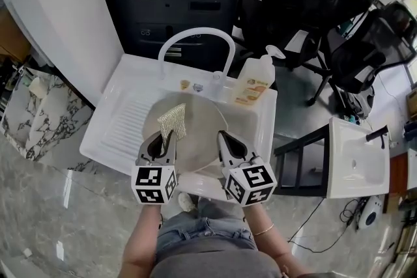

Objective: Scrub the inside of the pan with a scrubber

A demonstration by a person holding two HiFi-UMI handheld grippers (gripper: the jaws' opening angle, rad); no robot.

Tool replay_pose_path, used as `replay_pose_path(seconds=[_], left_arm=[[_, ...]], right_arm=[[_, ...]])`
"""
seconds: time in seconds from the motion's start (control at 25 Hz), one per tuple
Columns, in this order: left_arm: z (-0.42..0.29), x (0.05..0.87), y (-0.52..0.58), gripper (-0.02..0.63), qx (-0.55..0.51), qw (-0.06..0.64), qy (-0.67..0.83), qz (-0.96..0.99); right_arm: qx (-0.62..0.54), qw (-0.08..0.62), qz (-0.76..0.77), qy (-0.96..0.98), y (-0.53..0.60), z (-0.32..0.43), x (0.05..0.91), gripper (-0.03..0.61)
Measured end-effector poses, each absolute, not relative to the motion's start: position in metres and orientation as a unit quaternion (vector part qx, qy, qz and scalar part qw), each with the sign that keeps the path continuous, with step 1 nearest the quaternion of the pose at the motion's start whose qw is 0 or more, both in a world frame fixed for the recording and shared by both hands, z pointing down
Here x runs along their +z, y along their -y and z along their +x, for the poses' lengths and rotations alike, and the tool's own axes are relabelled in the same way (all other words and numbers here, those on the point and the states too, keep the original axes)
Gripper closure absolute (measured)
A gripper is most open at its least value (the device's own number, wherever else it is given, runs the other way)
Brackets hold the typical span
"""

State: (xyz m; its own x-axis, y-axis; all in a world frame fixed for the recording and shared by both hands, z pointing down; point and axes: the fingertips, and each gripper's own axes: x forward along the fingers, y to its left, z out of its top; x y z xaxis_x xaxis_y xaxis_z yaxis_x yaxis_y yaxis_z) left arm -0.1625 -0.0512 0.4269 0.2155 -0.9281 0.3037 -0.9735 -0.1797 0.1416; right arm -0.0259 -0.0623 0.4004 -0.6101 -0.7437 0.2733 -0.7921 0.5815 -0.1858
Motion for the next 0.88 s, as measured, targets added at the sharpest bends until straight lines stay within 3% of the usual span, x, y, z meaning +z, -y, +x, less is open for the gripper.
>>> replay_pose_path(seconds=[0.88], left_arm=[[-0.162, 0.399, 0.022, 0.552, 0.05, 0.109, 0.61, 0.783]], right_arm=[[0.111, 0.061, 0.437, 0.891, 0.029, -0.037, 0.388, 0.569]])
